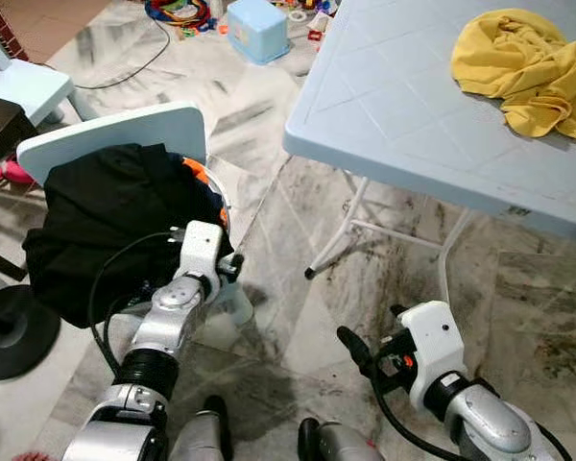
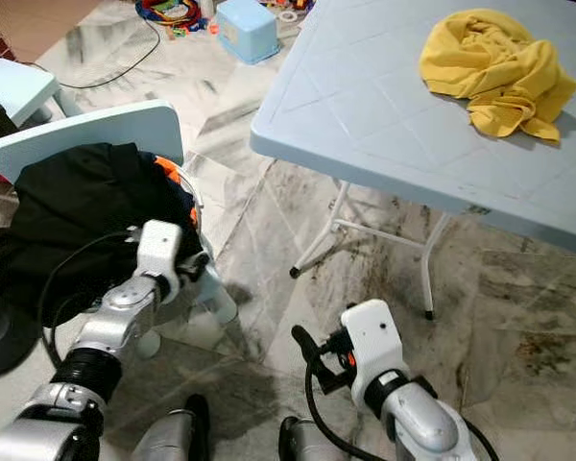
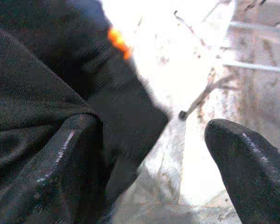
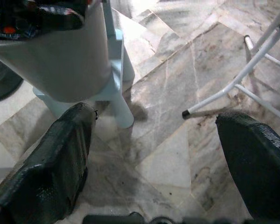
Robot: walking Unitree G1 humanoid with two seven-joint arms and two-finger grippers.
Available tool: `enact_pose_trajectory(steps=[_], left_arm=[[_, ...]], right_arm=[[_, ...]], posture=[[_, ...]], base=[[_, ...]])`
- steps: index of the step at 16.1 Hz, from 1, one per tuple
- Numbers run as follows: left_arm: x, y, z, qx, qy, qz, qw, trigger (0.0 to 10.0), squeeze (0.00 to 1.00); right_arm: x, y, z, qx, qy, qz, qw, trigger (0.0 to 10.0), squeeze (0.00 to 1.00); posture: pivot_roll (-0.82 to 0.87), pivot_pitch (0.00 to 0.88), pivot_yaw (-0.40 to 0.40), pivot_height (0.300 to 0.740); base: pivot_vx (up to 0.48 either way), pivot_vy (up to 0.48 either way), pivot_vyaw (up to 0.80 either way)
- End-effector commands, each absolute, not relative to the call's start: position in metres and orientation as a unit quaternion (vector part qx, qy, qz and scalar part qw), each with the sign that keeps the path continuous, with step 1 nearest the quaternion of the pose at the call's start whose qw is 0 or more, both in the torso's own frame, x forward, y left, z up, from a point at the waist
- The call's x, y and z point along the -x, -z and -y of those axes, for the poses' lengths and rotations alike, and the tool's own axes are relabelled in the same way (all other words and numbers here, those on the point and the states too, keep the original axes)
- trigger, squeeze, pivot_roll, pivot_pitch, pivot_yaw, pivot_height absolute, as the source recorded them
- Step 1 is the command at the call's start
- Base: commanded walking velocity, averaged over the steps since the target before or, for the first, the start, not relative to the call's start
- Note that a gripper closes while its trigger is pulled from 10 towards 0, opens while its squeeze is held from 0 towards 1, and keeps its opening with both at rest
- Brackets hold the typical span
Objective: Hang hanger
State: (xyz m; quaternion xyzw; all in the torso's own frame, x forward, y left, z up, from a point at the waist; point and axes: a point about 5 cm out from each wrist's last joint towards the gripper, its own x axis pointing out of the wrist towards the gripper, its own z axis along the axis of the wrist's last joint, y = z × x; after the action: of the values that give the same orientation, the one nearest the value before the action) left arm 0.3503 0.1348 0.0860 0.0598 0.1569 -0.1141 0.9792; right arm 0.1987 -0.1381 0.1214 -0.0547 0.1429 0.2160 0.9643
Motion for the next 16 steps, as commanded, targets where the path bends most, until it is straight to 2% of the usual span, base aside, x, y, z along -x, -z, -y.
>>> enact_pose_trajectory(steps=[1,4,5,6,10,12,16], left_arm=[[-0.34,-0.081,-0.121,-0.064,0.142,-0.163,0.974,10.0,0.0],[-0.329,-0.074,-0.123,-0.07,0.131,-0.16,0.976,10.0,0.0],[-0.319,-0.065,-0.137,-0.073,0.1,-0.169,0.978,10.0,0.11],[-0.316,-0.064,-0.142,-0.074,0.092,-0.171,0.978,10.0,1.0],[-0.301,-0.064,-0.165,-0.08,0.055,-0.173,0.98,10.0,1.0],[-0.314,-0.075,-0.167,-0.076,0.045,-0.164,0.982,10.0,1.0],[-0.349,-0.104,-0.147,-0.073,0.06,-0.13,0.987,10.0,1.0]], right_arm=[[-0.197,-0.116,0.14,0.053,-0.212,-0.158,0.963,10.0,0.0],[-0.2,-0.115,0.137,0.052,-0.212,-0.154,0.964,10.0,0.0],[-0.2,-0.113,0.135,0.052,-0.215,-0.154,0.963,10.0,0.0],[-0.2,-0.113,0.134,0.052,-0.216,-0.154,0.963,10.0,0.0],[-0.208,-0.111,0.132,0.048,-0.215,-0.15,0.964,10.0,0.0],[-0.21,-0.109,0.128,0.044,-0.219,-0.148,0.964,10.0,0.0],[-0.214,-0.11,0.128,0.045,-0.214,-0.141,0.966,10.0,0.0]], posture=[[-0.12,0.292,-0.074,0.74],[-0.11,0.288,-0.069,0.74],[-0.1,0.282,-0.066,0.74],[-0.09,0.28,-0.065,0.74],[-0.05,0.265,-0.061,0.74],[-0.05,0.261,-0.062,0.74],[-0.06,0.244,-0.053,0.74]], base=[[0.0,0.0,0.0],[0.0,0.0,0.0],[0.0,0.0,0.0],[0.0,0.0,0.0],[0.0,0.0,0.0],[0.0,0.0,0.0],[0.0,0.0,0.0]])
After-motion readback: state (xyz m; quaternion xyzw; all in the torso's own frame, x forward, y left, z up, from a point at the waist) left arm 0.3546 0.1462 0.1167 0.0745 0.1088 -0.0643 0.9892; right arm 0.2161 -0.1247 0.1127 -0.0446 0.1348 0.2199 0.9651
